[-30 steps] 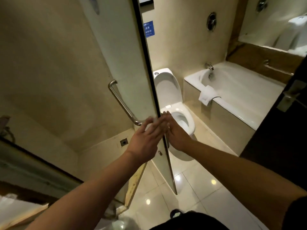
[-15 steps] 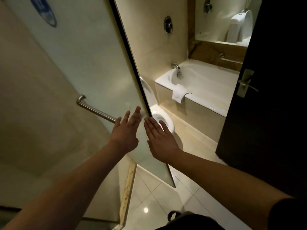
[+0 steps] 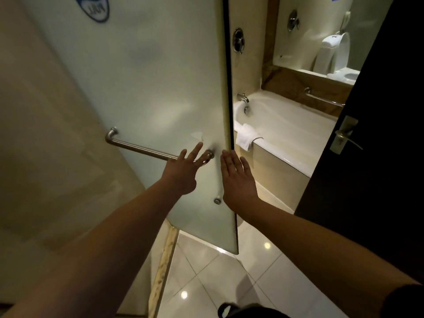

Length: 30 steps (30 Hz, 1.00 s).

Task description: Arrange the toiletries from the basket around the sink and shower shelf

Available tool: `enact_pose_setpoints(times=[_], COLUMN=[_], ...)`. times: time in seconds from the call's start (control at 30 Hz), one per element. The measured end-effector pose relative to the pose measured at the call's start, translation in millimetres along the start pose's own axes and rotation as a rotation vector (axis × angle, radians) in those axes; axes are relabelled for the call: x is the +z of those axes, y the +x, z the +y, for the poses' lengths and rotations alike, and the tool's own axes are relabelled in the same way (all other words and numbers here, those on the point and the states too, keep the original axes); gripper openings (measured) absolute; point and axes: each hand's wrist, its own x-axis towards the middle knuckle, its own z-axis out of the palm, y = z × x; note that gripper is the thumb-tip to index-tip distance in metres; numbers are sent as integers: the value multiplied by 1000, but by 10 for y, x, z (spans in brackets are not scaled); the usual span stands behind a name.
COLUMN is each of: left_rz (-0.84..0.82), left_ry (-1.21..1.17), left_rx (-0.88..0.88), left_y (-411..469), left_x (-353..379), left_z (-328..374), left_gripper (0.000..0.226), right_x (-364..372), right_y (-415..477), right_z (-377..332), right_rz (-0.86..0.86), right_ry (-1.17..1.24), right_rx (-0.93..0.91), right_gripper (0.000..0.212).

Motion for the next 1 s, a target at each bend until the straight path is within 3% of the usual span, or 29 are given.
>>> enact_pose_setpoints(times=[0.1,0.23,0.33,0.43,0.6,0.83,1.0], left_rz=[-37,-81,-73,-63,-27,-127,-124], left_ry=[-141,-174,-253,-240,-255,-235,-217], left_rx=[-94,-156,-242,-243,-443,-826,-1177], left_y=[75,140,181,168,-101,-1724,-3466], left_x=[51,92,102,161,301,616,780], left_z=[-61,-189,-445,-564,-912,-1783,-1828], left_gripper=[96,92,92,92,69,76,74], right_x=[17,39,43,105,27,3,-130], right_y=[162,335,569,626,955,1256,883], right_z=[-42,-119,-171,-254,-700,-1885,-3193], right_rz=[-31,-41,-14,19,4,-80,-130], right_ry=[85,120,89,63,58,84,117], right_rx=[44,67,-8,-201,-491,-765,-1039], right_gripper=[119,106,101,94,83,89,93])
